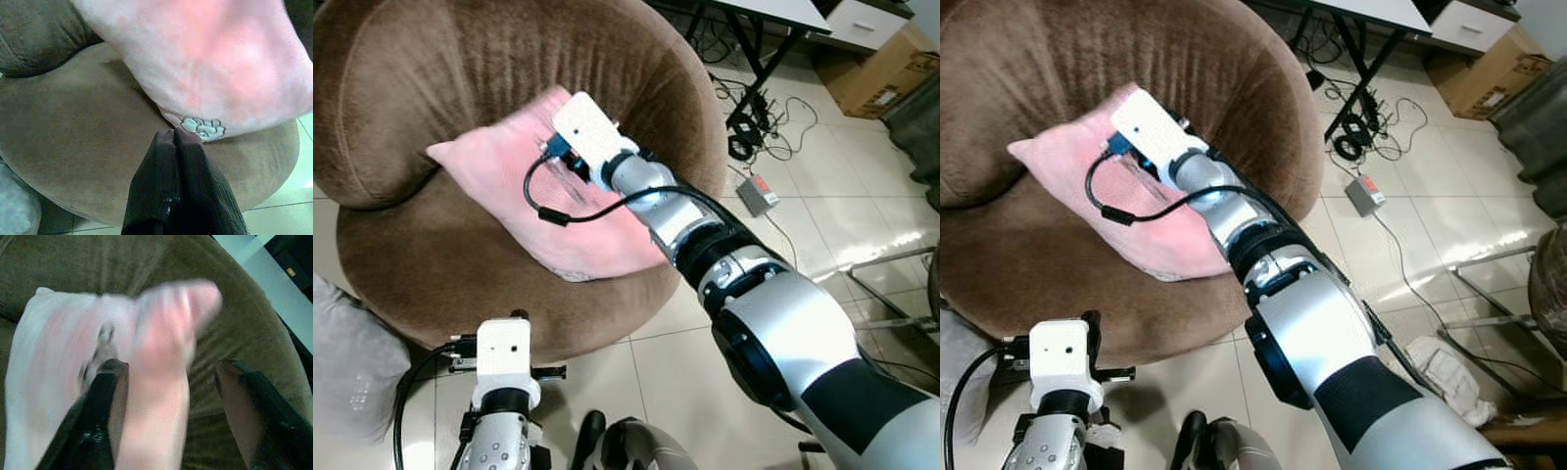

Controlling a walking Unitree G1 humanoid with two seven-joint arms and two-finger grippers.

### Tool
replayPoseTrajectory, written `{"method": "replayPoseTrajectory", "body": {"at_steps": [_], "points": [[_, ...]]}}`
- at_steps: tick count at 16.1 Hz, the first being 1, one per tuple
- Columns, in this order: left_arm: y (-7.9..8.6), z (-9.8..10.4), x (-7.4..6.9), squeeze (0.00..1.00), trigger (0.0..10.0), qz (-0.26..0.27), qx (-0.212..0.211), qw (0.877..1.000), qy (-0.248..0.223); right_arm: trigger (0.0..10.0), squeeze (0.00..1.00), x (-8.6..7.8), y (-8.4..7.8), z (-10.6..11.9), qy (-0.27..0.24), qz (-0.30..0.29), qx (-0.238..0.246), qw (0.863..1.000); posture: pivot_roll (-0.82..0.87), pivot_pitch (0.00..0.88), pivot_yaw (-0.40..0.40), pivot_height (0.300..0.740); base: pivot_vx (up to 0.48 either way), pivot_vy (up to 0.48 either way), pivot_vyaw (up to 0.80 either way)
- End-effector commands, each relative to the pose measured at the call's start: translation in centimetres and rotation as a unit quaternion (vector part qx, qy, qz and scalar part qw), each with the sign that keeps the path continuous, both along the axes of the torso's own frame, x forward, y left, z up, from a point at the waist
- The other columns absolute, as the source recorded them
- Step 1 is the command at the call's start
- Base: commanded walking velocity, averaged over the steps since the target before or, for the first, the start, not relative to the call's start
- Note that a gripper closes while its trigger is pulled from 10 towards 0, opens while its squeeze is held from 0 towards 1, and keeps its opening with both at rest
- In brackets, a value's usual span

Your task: Move the pillow to the sofa from floor

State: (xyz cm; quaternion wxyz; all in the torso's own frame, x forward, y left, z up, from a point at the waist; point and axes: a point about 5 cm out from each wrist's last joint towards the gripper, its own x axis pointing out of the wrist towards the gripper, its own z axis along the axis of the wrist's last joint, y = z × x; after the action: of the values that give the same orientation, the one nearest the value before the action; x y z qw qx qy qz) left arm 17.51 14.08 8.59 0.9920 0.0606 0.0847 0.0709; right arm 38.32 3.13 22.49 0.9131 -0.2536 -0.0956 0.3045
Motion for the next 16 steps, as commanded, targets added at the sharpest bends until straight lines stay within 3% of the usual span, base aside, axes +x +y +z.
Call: {"method": "replayPoseTrajectory", "body": {"at_steps": [1, 3, 4, 8, 12, 16], "points": [[-1.2, -0.4, -0.3, 0.00, 10.0, -0.010, -0.011, 1.000, 0.010, 10.0, 1.00, -0.2, 0.3, -0.2, 0.002, 0.003, -0.004, 1.000, 0.50, 0.253, -0.360, 0.740, 0.000, 0.000, 0.00], [-1.4, -0.5, -0.4, 0.00, 10.0, -0.009, -0.012, 1.000, 0.013, 10.0, 1.00, -0.2, 0.7, 0.6, -0.013, 0.005, -0.014, 1.000, 0.50, 0.254, -0.366, 0.740, 0.000, 0.000, 0.00], [-1.4, -0.6, -0.3, 0.00, 10.0, -0.007, -0.013, 1.000, 0.013, 10.0, 0.00, 0.0, 0.8, 1.5, -0.037, -0.006, -0.023, 0.999, 0.50, 0.255, -0.368, 0.740, 0.000, 0.000, 0.00], [-1.1, -0.6, 0.2, 0.00, 10.0, -0.009, -0.012, 1.000, 0.010, 10.0, 0.00, 0.2, 0.3, 1.3, -0.035, -0.013, -0.024, 0.999, 0.48, 0.249, -0.355, 0.740, 0.000, 0.000, 0.00], [-0.7, -0.5, 2.2, 0.00, 10.0, -0.035, -0.011, 0.999, 0.001, 10.0, 0.00, 1.3, -2.4, 0.9, 0.005, -0.044, 0.020, 0.999, 0.44, 0.188, -0.302, 0.740, 0.000, 0.000, 0.00], [-0.3, -0.5, 5.8, 0.00, 10.0, -0.074, -0.014, 0.997, -0.011, 10.0, 0.00, 2.8, -8.2, 0.6, 0.026, -0.101, 0.078, 0.992, 0.34, 0.082, -0.218, 0.740, 0.000, 0.000, 0.00]]}}
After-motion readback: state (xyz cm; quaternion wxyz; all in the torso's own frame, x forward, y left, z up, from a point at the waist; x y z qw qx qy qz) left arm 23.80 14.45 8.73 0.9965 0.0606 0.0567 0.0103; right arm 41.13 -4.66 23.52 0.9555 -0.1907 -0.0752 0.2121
